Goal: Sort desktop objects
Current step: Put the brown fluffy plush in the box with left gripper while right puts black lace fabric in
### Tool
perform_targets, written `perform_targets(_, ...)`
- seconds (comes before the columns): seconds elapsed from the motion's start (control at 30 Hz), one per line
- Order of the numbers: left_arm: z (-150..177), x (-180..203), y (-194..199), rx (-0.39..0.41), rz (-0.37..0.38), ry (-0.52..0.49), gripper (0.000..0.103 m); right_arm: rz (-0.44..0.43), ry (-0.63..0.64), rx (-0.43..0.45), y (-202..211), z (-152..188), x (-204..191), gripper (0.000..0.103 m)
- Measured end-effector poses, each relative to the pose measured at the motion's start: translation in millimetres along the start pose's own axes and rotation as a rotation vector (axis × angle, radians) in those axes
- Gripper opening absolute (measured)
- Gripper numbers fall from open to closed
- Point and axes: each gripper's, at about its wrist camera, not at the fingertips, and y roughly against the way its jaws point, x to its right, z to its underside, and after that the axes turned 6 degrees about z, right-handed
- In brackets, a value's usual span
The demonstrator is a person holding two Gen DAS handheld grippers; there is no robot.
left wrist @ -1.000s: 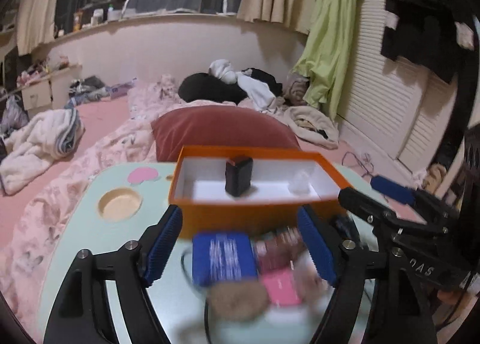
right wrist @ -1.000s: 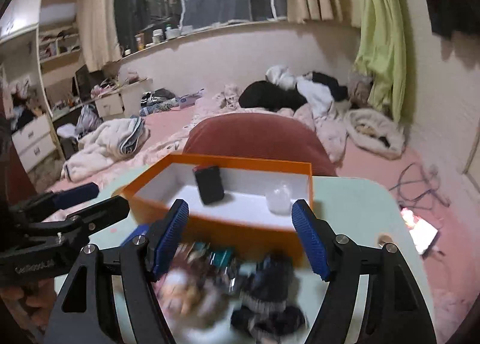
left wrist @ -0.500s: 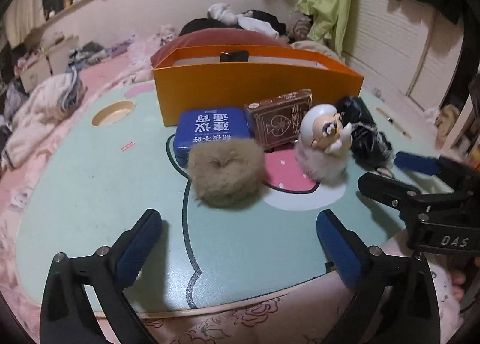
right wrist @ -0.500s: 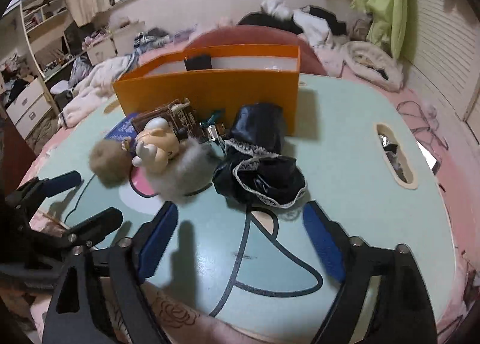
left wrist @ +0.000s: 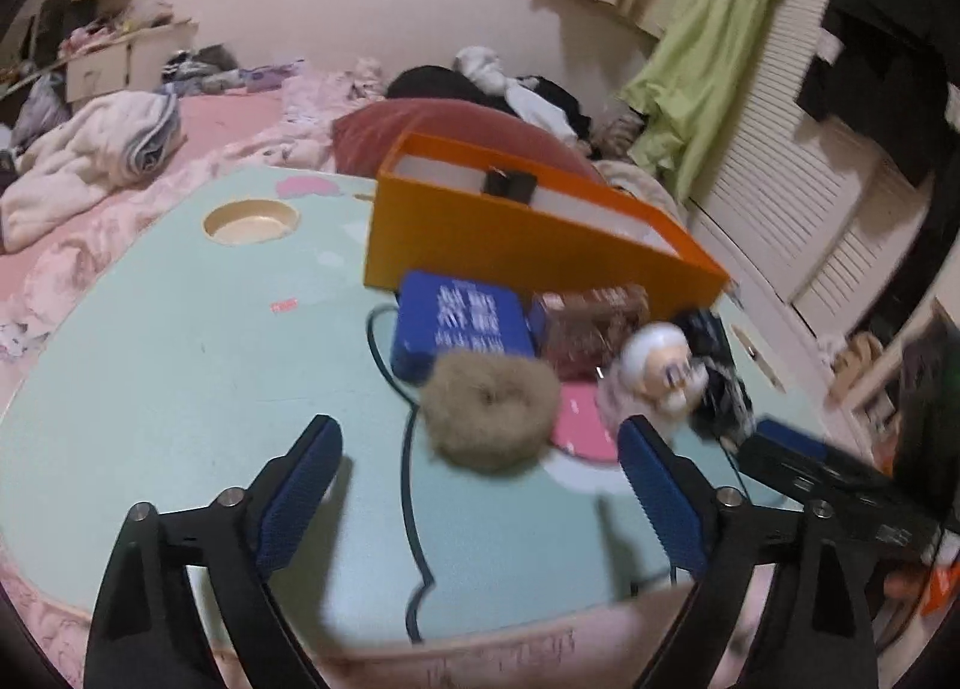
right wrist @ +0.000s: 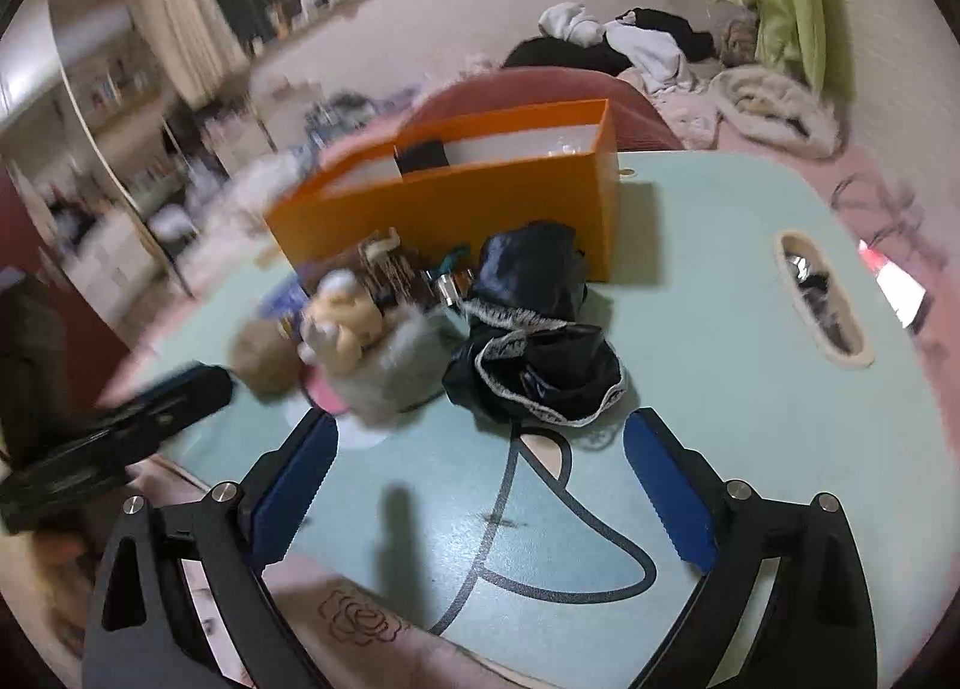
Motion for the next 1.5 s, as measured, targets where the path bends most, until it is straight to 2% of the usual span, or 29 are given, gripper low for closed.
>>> perform_targets(0.07, -7, 1, -10, -0.022, -0.012, 0.002, 0.079, -0.07, -0.064, 0.023, 4, -1, 14, 0.096)
perform_targets(0.13, -6, 1, -23, -0.076, 0.001, 0.0, 0.04, -0.086, -0.108, 0.039, 6, -1, 23, 0.096)
perform_targets(0.17, -5, 2, -25, -0.079, 0.013, -0.003, 0.039, -0.074, -0.117, 0.044, 6, -2, 25, 0.096)
perform_targets(0.4, 6, -4, 4, 0.062, 0.033, 0.014, 0.037, 0.014, -0.1, 0.044, 6, -5, 14, 0.096)
perform_targets(0.57, 7, -5, -2, 0.035, -0.004, 0.003, 0.037, 0.124, -0.162, 0.003, -1, -30, 19, 0.096)
perform_targets(0.67, 7, -4, 0, 0.045, -0.004, -0.005, 0.037, 0.175, -0.082, 0.02, -4, -42, 4, 0.095)
perform_targets(0.7, 7, -4, 0, 0.046, -0.002, -0.005, 0.037, 0.192, -0.054, 0.017, -5, -42, 0, 0.091)
perform_targets(0.73, 7, -5, 0, 0.046, 0.0, -0.004, 0.037, 0.204, -0.01, -0.003, -11, -41, -7, 0.075)
perform_targets(0.77, 7, -6, 0, 0.047, 0.002, -0.002, 0.037, 0.192, 0.012, -0.035, -17, -38, -10, 0.051)
perform_targets(0.83, 8, -6, 1, 0.055, 0.007, -0.004, 0.037, 0.143, 0.03, -0.072, -25, -30, -8, 0.038)
perform_targets(0.9, 9, -5, 5, 0.068, 0.013, -0.009, 0.037, 0.116, 0.024, -0.033, -16, -25, -6, 0.036)
perform_targets(1.03, 9, -2, 14, 0.11, 0.04, -0.023, 0.037, 0.042, -0.013, 0.126, 19, -19, 1, 0.036)
perform_targets(1.13, 3, 8, 26, 0.159, 0.052, -0.068, 0.037, 0.04, -0.01, 0.236, 43, -19, 2, 0.036)
perform_targets(1.27, -29, 30, 31, 0.224, 0.019, -0.141, 0.037, 0.094, 0.049, 0.265, 39, -56, -16, 0.036)
perform_targets(1.37, -73, 42, 26, 0.253, 0.007, -0.152, 0.037, 0.087, 0.05, 0.241, 22, -92, -25, 0.036)
perform_targets(1.4, -87, 43, 20, 0.25, -0.005, -0.146, 0.038, 0.086, 0.053, 0.231, 15, -102, -27, 0.036)
perform_targets(1.47, -114, 43, -3, 0.207, -0.05, -0.13, 0.061, 0.11, 0.067, 0.218, -1, -117, -31, 0.037)
perform_targets(1.5, -125, 41, -22, 0.155, -0.088, -0.13, 0.091, 0.118, 0.075, 0.204, -11, -121, -32, 0.038)
